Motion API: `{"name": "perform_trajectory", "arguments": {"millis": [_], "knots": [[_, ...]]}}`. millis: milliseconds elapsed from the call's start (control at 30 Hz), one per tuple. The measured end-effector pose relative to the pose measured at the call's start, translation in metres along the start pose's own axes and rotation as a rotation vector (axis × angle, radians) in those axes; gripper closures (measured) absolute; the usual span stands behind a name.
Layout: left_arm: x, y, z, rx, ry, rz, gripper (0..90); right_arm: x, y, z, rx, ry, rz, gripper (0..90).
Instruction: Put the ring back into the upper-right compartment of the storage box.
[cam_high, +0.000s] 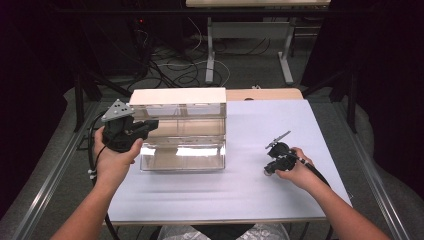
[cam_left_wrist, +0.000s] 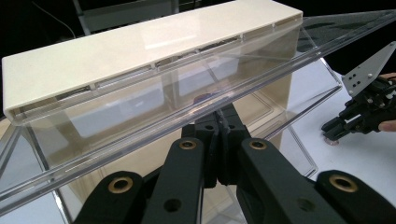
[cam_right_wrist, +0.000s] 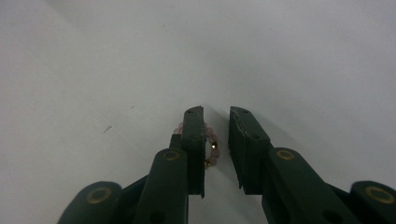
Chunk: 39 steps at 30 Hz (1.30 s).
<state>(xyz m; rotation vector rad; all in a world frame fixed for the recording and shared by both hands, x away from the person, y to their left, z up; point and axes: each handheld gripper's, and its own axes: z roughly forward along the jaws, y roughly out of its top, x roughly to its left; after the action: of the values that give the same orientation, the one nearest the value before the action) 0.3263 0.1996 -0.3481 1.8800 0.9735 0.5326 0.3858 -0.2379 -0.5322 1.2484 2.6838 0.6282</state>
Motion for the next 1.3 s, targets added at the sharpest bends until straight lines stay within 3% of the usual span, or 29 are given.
{"name": "perform_trajectory", "arguments": {"millis": [167,200,233,267,300,400,900,967,1000,1033,1067,1133,1267,1300], "knots": [[0.0000,-0.0002,-0.0001,0.001,0.000,0.000,90.0,0.0005,0.0002,-0.0005,0.011,0.002,-0.008,82.7],[0.0000,-0.0002,-0.0001,0.000,0.000,-0.001,90.0,0.0026,-0.0004,-0.0005,0.001,-0.021,0.007,83.6],[-0.0001,-0.0003,0.0000,-0.002,0.001,-0.003,90.0,0.0014,-0.0004,0.0003,-0.013,-0.019,-0.010,85.3],[0.0000,-0.0002,0.0000,-0.001,0.001,-0.001,90.0,0.0017,0.0002,-0.0010,0.009,-0.025,-0.016,85.8],[-0.0001,-0.0001,0.0000,-0.001,0.001,-0.001,90.0,0.0015,-0.0001,0.0007,-0.001,0.005,-0.011,86.1],[-0.0002,-0.0001,-0.0001,-0.002,0.002,-0.002,90.0,0.0017,0.0001,0.0005,0.004,0.005,-0.015,86.9],[-0.0002,0.0010,-0.0008,0.000,0.003,0.002,90.0,0.0010,-0.0003,-0.0022,0.020,0.009,0.005,87.1],[-0.0002,0.0012,-0.0009,0.002,0.002,0.002,90.0,0.0014,-0.0008,-0.0023,0.008,0.016,0.012,87.2],[-0.0004,0.0012,-0.0008,0.001,0.005,0.002,90.0,0.0039,-0.0015,-0.0021,-0.005,0.000,0.038,87.1],[-0.0004,0.0012,-0.0007,0.001,0.004,0.002,90.0,0.0013,-0.0007,-0.0037,0.011,0.018,0.013,87.2],[-0.0004,0.0012,-0.0006,0.001,0.004,0.001,90.0,0.0015,-0.0017,-0.0023,-0.019,0.019,0.017,87.1],[-0.0005,0.0013,-0.0006,0.001,0.004,0.001,90.0,0.0006,-0.0005,-0.0044,-0.003,0.017,0.003,87.2],[-0.0006,0.0013,-0.0006,0.001,0.004,0.002,90.0,0.0015,-0.0005,-0.0046,-0.042,0.027,0.019,87.2],[-0.0006,0.0013,-0.0006,0.001,0.004,0.002,90.0,0.0023,0.0005,-0.0084,-0.009,0.008,0.020,87.1]]}}
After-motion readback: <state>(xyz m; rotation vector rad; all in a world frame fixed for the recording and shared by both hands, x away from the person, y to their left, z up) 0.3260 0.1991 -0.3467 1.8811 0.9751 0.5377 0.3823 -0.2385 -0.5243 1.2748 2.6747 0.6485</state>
